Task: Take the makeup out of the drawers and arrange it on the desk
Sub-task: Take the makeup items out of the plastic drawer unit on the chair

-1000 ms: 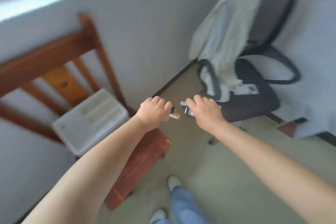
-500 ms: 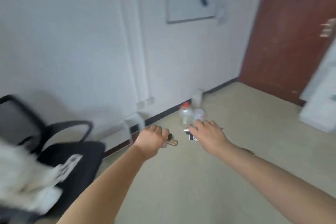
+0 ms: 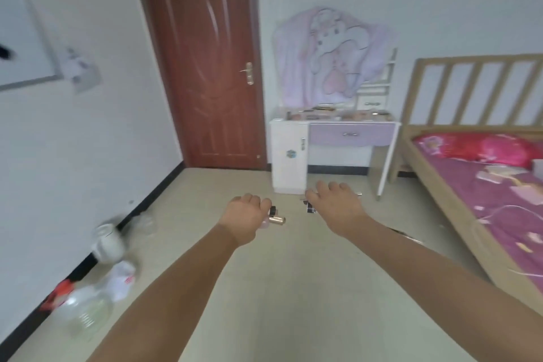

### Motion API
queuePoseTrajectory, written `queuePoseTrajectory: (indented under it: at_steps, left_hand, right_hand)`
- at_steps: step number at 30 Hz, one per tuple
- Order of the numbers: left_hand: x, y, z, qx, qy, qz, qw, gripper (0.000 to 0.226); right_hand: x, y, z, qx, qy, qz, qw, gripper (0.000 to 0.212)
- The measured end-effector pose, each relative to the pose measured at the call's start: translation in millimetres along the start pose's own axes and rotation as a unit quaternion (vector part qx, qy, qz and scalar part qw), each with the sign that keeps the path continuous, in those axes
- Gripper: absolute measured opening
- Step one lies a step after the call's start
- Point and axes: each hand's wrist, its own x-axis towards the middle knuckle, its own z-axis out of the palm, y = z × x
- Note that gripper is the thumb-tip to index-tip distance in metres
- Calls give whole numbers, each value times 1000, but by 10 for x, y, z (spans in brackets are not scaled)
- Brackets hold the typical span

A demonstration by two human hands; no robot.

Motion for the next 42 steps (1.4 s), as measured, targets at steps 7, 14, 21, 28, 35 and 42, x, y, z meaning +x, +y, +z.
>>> queuePoseTrajectory:
  at_steps: [7, 14, 21, 28, 35, 42]
  left_hand:
    - [2349, 76, 368, 14, -4, 66, 998, 40]
    - [4560, -398, 798, 13, -16, 74, 997, 43]
    - [6620, -491, 1200, 19, 2, 87, 996, 42]
    - [8675, -521, 1687, -2, 9, 74, 997, 45]
    - [10264, -1104, 2251, 0, -20, 46, 999, 47]
    - [11740, -1960, 3381, -11, -38, -6, 999, 37]
  right_hand:
    - [1141, 1485, 605, -36, -33, 107, 993, 60]
    - [2632, 2861, 1058, -7, -56, 198, 979, 54]
    - [3860, 4216, 1589, -22, -60, 204, 977, 59]
    - [5430, 5644, 2190, -38, -39, 173, 983, 59]
    - [7233, 6648, 2742, -25, -16, 133, 991, 54]
    - [8904, 7315, 3538, -29, -29, 116, 992, 48]
